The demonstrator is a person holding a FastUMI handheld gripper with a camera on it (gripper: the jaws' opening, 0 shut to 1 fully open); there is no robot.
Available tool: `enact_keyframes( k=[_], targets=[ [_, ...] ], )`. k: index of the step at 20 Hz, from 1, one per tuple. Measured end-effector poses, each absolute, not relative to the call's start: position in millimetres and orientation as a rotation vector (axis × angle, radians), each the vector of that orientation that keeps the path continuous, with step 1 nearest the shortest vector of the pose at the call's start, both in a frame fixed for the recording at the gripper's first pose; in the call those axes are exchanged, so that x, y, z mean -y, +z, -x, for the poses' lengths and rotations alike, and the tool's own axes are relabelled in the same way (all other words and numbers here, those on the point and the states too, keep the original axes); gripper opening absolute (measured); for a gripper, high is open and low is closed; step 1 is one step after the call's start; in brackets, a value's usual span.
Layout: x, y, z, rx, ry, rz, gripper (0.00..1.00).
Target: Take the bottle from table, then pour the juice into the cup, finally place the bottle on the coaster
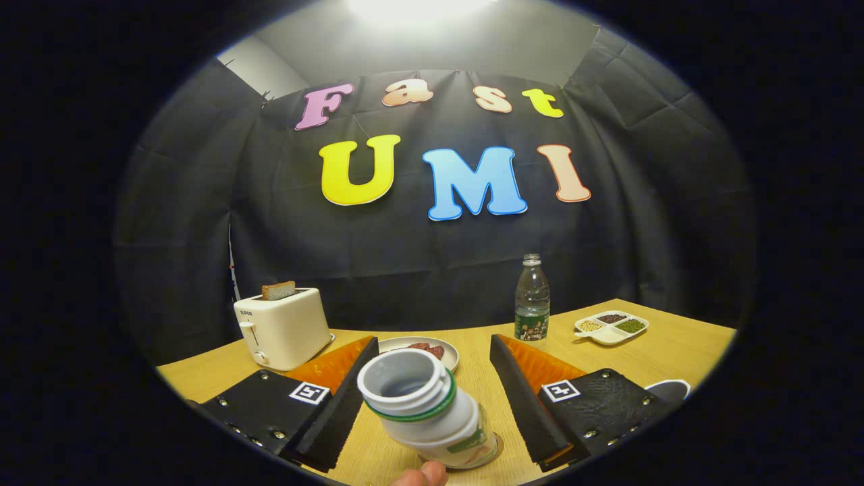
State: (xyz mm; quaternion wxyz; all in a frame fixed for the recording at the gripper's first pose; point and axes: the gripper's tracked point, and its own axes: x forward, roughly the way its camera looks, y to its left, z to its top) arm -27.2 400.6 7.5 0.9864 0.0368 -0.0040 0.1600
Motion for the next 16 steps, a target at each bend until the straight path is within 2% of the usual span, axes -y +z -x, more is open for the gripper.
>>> enact_keyframes(
  k=[11,16],
  targets=[
    [-404,0,13,-0.012,0.334,-0.115,0.99],
    [-401,20,17,0.037,0.336,-0.125,0.99]
  ],
)
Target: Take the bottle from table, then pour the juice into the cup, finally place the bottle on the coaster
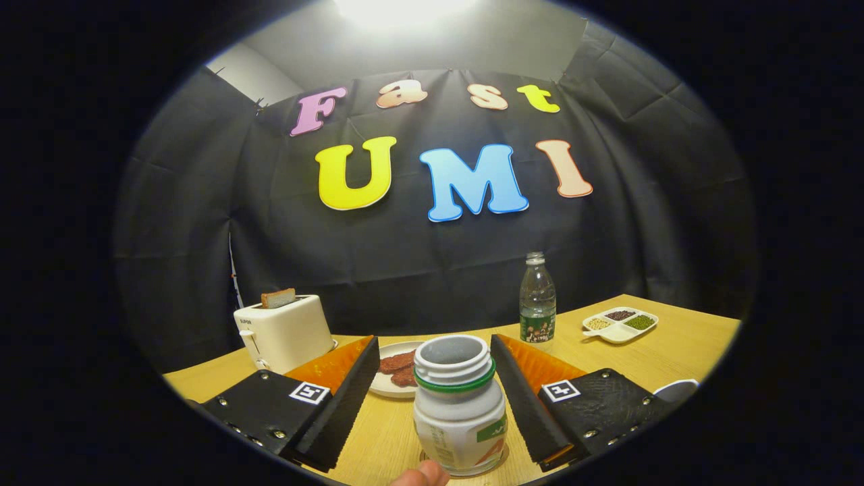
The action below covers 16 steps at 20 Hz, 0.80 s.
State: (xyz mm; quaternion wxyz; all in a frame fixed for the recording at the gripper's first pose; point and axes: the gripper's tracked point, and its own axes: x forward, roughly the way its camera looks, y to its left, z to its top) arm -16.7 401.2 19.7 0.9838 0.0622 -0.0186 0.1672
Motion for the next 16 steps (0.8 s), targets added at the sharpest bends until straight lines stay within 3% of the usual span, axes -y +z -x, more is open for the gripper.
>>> enact_keyframes(
  k=[7,16],
  targets=[
    [-382,130,57,0.203,0.336,-0.129,0.98],
    [-245,141,75,0.178,0.244,0.002,0.99]
  ],
)
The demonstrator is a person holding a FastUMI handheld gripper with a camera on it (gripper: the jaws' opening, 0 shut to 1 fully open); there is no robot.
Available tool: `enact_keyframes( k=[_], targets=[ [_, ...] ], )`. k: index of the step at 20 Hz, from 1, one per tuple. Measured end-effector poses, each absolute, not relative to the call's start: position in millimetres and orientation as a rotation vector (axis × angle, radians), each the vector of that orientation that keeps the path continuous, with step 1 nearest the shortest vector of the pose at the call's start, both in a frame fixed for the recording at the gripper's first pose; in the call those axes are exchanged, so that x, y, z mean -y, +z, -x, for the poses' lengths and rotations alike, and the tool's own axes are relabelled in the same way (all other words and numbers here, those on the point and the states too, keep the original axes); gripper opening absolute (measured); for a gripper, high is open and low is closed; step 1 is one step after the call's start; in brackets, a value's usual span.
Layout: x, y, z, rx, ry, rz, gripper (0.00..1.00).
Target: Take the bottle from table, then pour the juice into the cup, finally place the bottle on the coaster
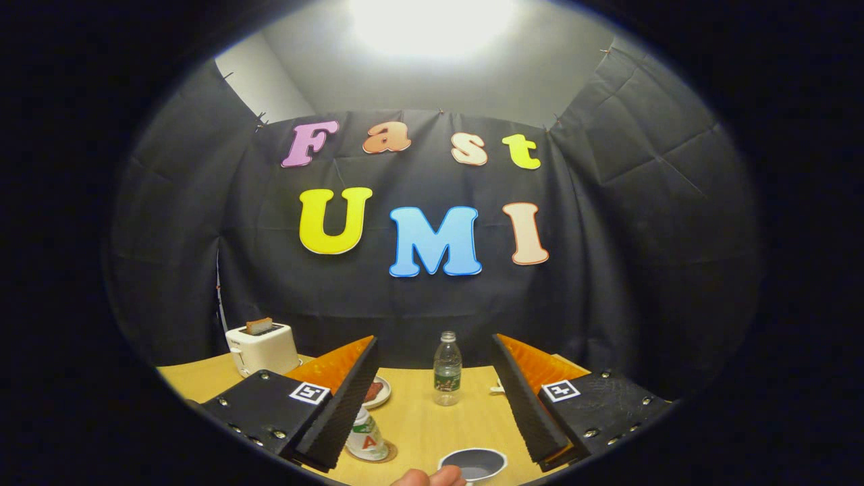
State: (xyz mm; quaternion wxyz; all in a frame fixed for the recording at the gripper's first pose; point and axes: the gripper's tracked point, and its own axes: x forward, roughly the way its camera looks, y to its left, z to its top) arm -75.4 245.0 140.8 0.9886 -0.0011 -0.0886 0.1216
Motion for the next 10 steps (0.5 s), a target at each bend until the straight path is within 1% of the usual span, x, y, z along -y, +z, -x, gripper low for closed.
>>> enact_keyframes(
  k=[4,7,10],
  targets=[
    [-177,130,51,0.228,0.228,0.084,0.98],
    [-131,98,26,0.230,0.243,0.171,0.98],
    [-94,49,-1,0.197,0.283,0.226,0.96]
  ],
)
